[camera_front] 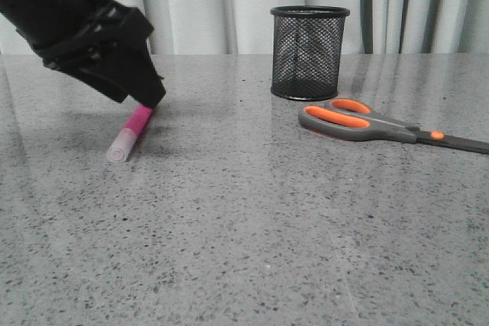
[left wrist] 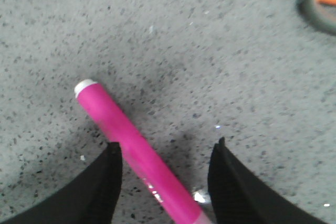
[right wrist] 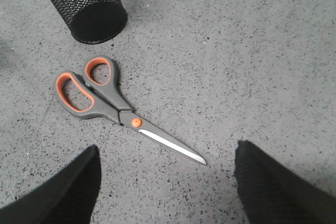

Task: Put pen and scissors into bin
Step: 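Lower the left gripper onto the pink marker and close on it, then lift the pink marker with the left gripper over the mesh cup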

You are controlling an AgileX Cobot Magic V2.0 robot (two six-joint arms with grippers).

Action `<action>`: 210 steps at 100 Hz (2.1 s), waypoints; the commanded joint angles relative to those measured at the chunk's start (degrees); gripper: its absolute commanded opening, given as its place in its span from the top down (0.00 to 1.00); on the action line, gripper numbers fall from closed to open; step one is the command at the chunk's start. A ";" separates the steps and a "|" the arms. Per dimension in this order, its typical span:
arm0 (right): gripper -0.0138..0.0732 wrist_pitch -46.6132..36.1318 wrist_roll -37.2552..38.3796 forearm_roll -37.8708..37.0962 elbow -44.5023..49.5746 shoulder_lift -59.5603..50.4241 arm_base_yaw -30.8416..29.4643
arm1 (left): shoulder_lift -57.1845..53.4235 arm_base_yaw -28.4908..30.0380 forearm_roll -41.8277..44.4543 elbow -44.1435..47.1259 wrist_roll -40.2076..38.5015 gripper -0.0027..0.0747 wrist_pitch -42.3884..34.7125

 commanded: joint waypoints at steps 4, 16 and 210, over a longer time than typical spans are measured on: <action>0.28 -3.26 -0.61 0.56 -2.14 0.30 0.10 | -0.80 -0.45 1.23 -1.90 -1.99 0.51 -1.67; 0.28 -3.26 -0.61 0.56 -2.14 0.30 0.10 | 0.37 -0.45 1.23 -1.90 -2.14 0.51 -2.03; 0.28 -3.01 -1.07 0.56 -1.93 0.30 0.10 | 18.56 -19.01 -3.04 -33.76 -2.62 0.99 -44.11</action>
